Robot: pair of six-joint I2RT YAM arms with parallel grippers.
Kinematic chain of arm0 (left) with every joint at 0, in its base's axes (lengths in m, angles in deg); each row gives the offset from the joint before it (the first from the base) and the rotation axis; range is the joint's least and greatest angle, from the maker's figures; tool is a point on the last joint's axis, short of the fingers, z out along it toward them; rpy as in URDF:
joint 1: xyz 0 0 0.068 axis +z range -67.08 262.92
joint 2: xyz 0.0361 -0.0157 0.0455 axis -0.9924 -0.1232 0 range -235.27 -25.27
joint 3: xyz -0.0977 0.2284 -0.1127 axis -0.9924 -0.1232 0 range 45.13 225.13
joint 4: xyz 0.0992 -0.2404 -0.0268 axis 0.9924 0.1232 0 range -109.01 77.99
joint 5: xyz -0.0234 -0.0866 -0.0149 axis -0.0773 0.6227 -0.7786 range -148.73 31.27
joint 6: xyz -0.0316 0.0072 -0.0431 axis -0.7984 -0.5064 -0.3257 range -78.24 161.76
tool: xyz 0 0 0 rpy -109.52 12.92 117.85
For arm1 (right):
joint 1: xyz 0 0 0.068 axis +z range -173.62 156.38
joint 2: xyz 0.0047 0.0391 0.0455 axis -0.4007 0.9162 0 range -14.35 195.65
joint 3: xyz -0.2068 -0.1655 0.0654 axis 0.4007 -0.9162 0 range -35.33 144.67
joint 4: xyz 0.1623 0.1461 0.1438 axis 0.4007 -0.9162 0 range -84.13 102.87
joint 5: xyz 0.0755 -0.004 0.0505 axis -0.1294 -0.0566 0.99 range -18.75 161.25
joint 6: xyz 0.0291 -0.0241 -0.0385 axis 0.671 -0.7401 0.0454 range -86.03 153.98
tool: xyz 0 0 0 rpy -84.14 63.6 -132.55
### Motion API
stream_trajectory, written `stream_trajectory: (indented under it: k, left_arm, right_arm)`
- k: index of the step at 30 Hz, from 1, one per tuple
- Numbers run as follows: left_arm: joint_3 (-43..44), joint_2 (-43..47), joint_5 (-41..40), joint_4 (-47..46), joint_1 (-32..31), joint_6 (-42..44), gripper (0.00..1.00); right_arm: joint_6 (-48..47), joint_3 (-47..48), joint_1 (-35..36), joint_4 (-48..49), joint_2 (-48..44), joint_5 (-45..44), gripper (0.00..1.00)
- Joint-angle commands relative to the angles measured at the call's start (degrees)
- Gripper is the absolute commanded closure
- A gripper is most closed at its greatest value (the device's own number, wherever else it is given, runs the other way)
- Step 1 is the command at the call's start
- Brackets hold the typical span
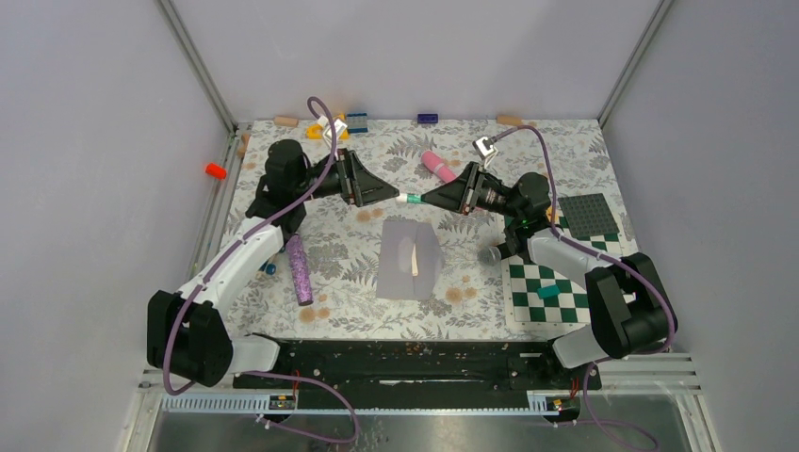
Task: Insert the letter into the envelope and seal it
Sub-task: Pick up the solid glue from the center of the board, then open the solid glue cap from the solid glue.
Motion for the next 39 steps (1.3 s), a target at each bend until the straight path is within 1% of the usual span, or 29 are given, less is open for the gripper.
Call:
stream_trajectory:
  k: [1, 8, 15, 29, 39]
  left_arm:
    - [-0.3, 0.6, 2.4, -5.1, -1.1, -1.2, 0.18]
    - [-0.1, -0.9, 2.5, -5.2, -3.4, -1.5, 0.26]
    - [0.1, -1.4, 2.8, -5.2, -3.8, -1.6, 0.33]
    - [0.1, -1.3, 3.3, -5.9, -3.8, -2.2, 0.59]
    - [0.1, -0.9, 2.5, -4.3, -3.8, -0.8, 0.73]
  right_arm:
    - [-0.8, 0.4, -0.5, 2.0, -1.0, 0.5, 1.00]
    - [0.6, 0.4, -0.5, 3.7, 0.0, 0.6, 0.99]
    - [0.8, 0.4, -0.5, 4.0, 0.2, 0.8, 1.00]
    - [1.1, 0.7, -0.5, 4.4, 0.8, 1.2, 1.00]
    - [1.1, 0.6, -0.7, 4.8, 0.6, 1.1, 1.00]
